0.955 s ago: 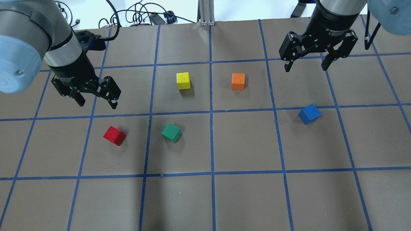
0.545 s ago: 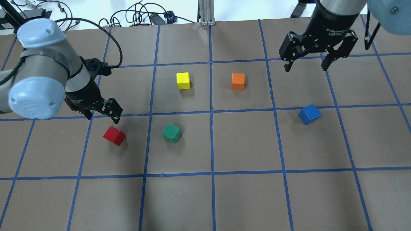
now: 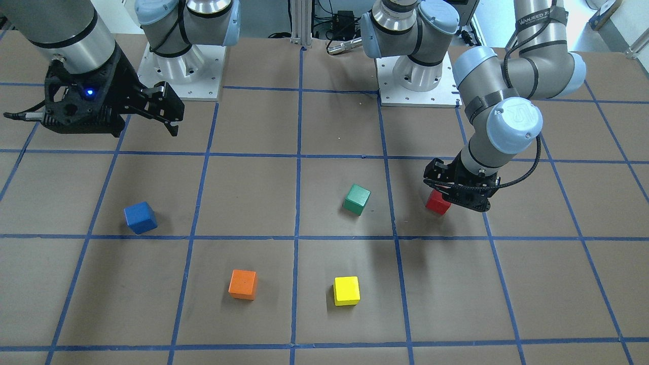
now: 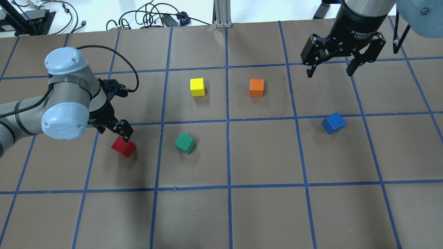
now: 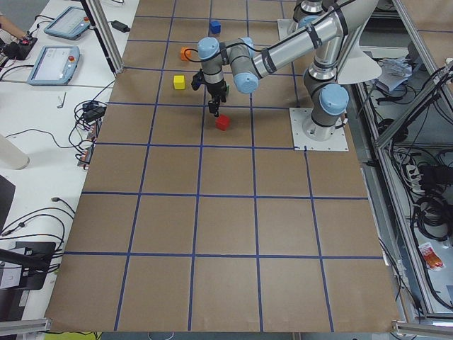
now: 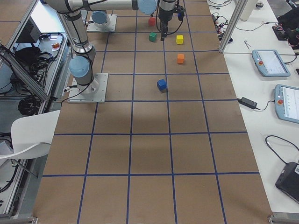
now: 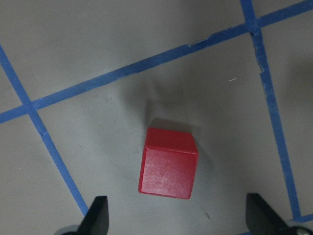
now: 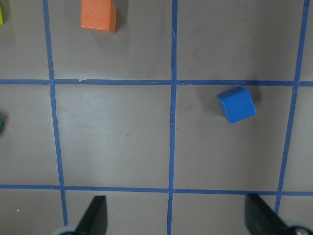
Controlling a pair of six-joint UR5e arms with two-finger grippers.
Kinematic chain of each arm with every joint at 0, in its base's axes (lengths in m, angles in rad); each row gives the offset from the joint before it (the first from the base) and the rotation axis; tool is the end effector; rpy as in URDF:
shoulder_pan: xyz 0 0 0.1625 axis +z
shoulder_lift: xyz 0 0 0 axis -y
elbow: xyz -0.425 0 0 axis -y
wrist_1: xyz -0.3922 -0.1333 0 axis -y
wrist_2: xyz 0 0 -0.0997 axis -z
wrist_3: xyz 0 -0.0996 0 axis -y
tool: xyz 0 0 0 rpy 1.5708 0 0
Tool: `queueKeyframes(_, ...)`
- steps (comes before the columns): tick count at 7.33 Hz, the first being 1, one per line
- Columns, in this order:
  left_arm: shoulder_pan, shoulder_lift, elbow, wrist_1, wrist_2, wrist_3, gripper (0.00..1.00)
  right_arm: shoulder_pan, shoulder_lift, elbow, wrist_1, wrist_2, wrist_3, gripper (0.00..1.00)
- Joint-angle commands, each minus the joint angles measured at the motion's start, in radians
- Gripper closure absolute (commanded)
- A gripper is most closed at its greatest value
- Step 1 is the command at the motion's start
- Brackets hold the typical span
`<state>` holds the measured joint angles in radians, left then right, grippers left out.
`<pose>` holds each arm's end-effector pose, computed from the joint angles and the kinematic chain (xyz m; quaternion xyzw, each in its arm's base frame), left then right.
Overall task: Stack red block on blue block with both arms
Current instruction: 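Lower the left gripper around the red cube and close it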
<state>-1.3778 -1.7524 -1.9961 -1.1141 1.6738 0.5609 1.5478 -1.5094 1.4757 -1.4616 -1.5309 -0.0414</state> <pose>-0.0282 -0.4973 0.2440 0.1860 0.9784 0.0886 0.0201 0.1255 -0.5130 0.4932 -0.0084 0.9991 0.0371 0.0211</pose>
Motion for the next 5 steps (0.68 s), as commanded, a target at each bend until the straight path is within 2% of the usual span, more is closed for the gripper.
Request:
queueKeyframes(1, 0.009, -0.047, -0.035, 0.051, 0.000, 0.098, 0.00, 0.000, 0.000, 0.000, 0.001, 0.000, 0.000, 0.00)
queueKeyframes(3, 0.042, -0.081, -0.105, 0.172, -0.009, 0.106, 0.00, 0.000, 0.000, 0.002, 0.001, 0.000, -0.002, 0.00)
queueKeyframes(4, 0.042, -0.096, -0.107, 0.186, -0.011, 0.106, 0.00, 0.000, 0.000, 0.003, 0.001, 0.000, -0.003, 0.00)
queueKeyframes(5, 0.042, -0.102, -0.104, 0.189, -0.011, 0.132, 0.33, 0.000, -0.002, 0.011, 0.001, 0.000, -0.003, 0.00)
